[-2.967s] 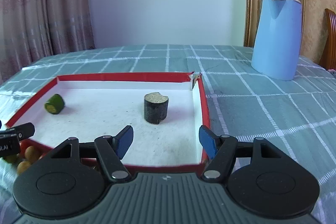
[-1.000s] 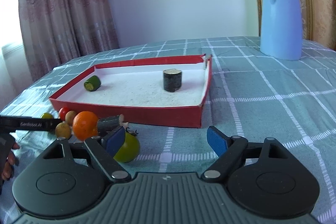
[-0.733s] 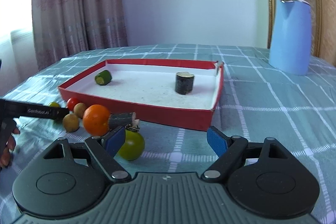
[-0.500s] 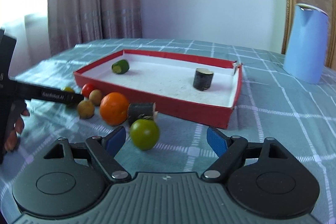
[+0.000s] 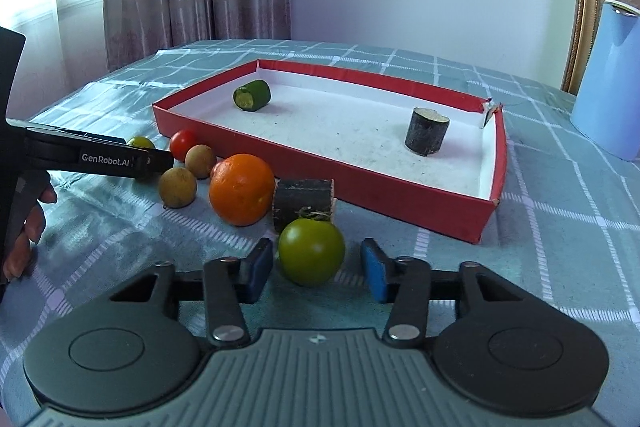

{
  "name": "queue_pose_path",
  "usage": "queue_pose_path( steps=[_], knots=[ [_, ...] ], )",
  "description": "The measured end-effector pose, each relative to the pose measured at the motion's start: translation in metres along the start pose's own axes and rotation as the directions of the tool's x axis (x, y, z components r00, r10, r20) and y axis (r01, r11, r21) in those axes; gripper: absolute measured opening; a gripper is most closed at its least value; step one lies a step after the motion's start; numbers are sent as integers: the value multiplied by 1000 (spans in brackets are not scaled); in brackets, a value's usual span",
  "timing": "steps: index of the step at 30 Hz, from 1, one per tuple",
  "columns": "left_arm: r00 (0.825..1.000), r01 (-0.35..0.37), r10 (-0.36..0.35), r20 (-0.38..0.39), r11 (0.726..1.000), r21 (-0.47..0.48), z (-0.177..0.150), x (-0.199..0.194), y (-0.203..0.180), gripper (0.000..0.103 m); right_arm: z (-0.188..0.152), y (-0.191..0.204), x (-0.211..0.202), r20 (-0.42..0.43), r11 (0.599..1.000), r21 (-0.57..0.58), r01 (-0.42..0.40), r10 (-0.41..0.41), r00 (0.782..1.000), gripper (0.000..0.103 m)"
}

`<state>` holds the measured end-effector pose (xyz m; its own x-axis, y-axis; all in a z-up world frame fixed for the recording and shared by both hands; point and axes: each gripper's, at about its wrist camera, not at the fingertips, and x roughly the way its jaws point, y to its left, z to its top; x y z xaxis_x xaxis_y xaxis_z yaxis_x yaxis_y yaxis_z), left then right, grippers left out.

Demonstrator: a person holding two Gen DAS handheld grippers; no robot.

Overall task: Organize fruits
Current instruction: 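Close the right tool on a green tomato while the left grasps another green tomato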

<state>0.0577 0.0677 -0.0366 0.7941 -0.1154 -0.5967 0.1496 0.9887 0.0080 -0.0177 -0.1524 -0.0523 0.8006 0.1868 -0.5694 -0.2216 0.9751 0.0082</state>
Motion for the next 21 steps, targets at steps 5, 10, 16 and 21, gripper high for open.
queue_pose_path(
  steps=[5, 10, 16, 21],
  knots=[
    [1000, -1, 1, 0, 1000, 2, 0, 0, 0, 66, 3, 4, 4, -1, 1000, -10, -3, 3, 1000, 37],
    [1000, -1, 1, 0, 1000, 2, 0, 0, 0, 66, 3, 3, 4, 4, 1000, -7, 2, -2, 1000, 32],
    [1000, -1, 1, 0, 1000, 2, 0, 0, 0, 66, 3, 1, 4, 8, 1000, 7, 3, -3, 1000, 32],
    [1000, 10, -11, 5, 1000, 2, 0, -1, 0, 61, 3, -2, 3, 13, 1000, 24, 12, -12, 1000, 33]
  ],
)
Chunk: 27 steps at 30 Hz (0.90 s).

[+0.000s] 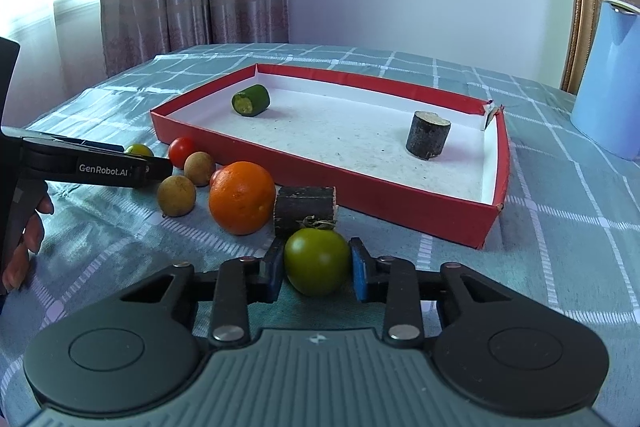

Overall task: Organize fruits
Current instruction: 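Close the right tool on a green tomato while the left grasps another green tomato, then carry both green tomatoes in the left and right tools into the tray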

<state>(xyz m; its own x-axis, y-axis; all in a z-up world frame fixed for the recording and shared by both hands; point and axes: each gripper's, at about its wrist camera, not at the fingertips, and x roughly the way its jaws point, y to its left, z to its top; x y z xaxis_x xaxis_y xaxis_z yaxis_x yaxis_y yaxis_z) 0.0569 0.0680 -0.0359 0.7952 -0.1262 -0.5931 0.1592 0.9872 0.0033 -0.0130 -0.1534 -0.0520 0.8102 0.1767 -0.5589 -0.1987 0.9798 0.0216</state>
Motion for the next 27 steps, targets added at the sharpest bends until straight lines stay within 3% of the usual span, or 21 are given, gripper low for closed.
queue_pose_path(
  steps=[3, 5, 11, 22, 27],
  knots=[
    [1000, 12, -12, 8, 1000, -5, 0, -2, 1, 50, 0, -2, -1, 3, 1000, 17, 7, -7, 1000, 32],
    [999, 36, -36, 16, 999, -16, 0, -5, 4, 36, -1, -4, -2, 5, 1000, 26, 7, -7, 1000, 32],
    [999, 49, -49, 17, 999, -7, 0, -5, 1, 31, -2, -6, -6, 24, 999, 41, 7, -8, 1000, 32],
    [998, 52, -51, 20, 998, -19, 0, -6, 3, 31, -4, -13, -11, 38, 997, 76, -2, -1, 999, 32],
    [999, 16, -14, 38, 998, -57, -1, -9, 9, 29, -3, -14, -20, 64, 998, 52, 25, -29, 998, 32]
  ],
)
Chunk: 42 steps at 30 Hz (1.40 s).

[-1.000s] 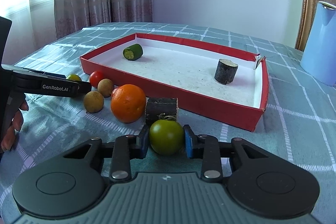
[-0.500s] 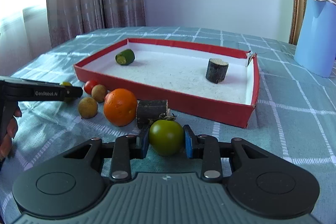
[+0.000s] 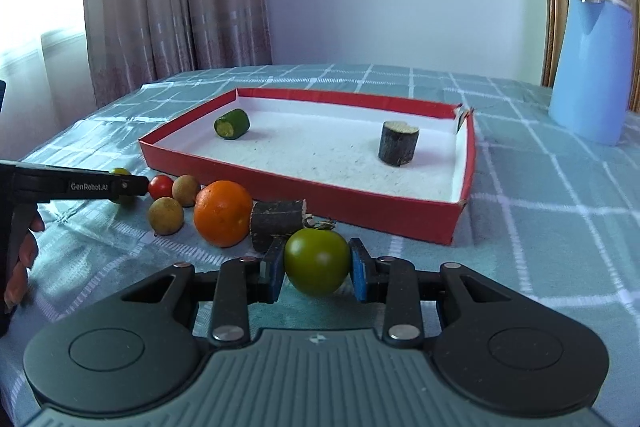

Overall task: Organize fruits
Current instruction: 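Carry both green tomatoes in the left and right tools into the tray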

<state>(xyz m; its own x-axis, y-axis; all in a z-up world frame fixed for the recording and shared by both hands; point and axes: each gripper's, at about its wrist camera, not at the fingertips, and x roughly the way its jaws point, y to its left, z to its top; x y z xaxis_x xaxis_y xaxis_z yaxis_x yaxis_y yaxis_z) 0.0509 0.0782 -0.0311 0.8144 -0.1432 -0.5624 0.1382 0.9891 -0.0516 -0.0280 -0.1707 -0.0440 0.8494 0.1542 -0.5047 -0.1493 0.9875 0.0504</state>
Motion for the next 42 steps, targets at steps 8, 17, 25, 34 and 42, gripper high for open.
queue_pose_path(
  steps=[8, 17, 25, 34, 42],
  knots=[
    [999, -1, 0, 51, 1000, 26, 3, -11, -6, 29, 16, -11, -2, 37, 1000, 15, 21, -22, 999, 32],
    [995, 36, -36, 91, 999, 2, 28, -15, -13, 29, 41, -17, 11, 71, 996, 19, 83, -84, 994, 32],
    [998, 1, -7, 68, 996, 91, 60, 20, -48, 29, 65, -27, 50, 8, 990, 55, 133, -133, 991, 32],
    [999, -19, 23, -37, 994, 105, 66, 74, -63, 29, 68, -43, 88, -102, 980, 103, 170, -160, 982, 32],
    [997, -24, 30, -71, 997, 76, 66, 89, -60, 29, 66, -43, 101, -137, 977, 108, 182, -167, 976, 32]
  ],
)
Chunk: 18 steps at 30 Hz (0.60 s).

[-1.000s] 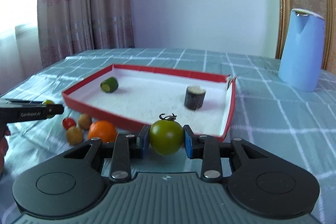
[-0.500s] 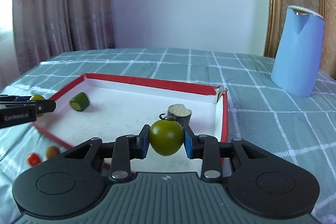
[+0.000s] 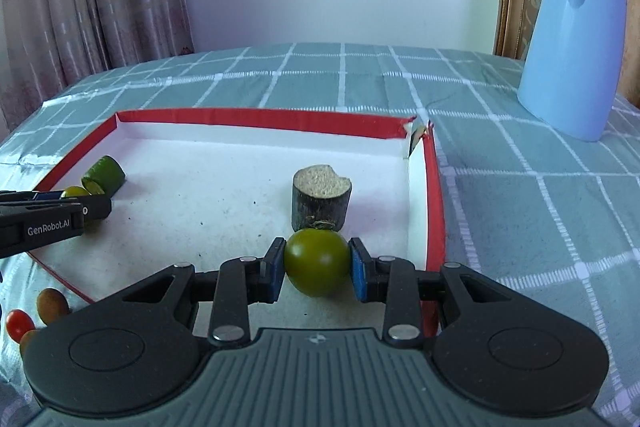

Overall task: Organize fruits
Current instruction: 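Carry both green tomatoes in the left and right tools into the tray, then open the left tool beside the cucumber slice while the right releases its tomato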

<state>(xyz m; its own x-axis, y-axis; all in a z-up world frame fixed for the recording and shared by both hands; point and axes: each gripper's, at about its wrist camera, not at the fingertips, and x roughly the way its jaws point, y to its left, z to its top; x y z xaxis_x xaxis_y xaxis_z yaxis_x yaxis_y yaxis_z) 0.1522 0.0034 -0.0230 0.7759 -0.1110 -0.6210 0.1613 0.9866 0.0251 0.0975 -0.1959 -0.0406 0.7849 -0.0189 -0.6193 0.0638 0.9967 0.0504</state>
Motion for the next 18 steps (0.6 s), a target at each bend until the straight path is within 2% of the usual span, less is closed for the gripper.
queue_pose_path(
  steps=[6, 8, 11, 13, 14, 18],
  knots=[
    [1000, -13, 13, 12, 1000, 18, -3, -1, -2, 31, 0, -2, 0, 2, 1000, 7, -8, 8, 1000, 33],
    [1000, -26, 26, 16, 999, 18, -4, -2, -3, 40, 0, -2, 0, 1, 1000, 5, -8, 8, 1000, 33],
    [999, -37, 37, 21, 999, 16, -5, -2, -1, 54, 0, -2, -2, -2, 1000, 7, -20, 20, 1000, 42],
    [999, -41, 41, 24, 999, 19, -6, -4, -1, 57, -2, -2, -4, 2, 1000, 14, -11, 11, 1000, 57],
    [999, -42, 42, 25, 999, 20, -7, -4, -1, 61, -2, -3, -4, 4, 1000, 15, -10, 9, 1000, 60],
    [998, -49, 48, 31, 998, 35, -11, -7, -2, 70, -4, -4, -7, 14, 1000, 19, -17, 17, 1000, 62]
  ],
)
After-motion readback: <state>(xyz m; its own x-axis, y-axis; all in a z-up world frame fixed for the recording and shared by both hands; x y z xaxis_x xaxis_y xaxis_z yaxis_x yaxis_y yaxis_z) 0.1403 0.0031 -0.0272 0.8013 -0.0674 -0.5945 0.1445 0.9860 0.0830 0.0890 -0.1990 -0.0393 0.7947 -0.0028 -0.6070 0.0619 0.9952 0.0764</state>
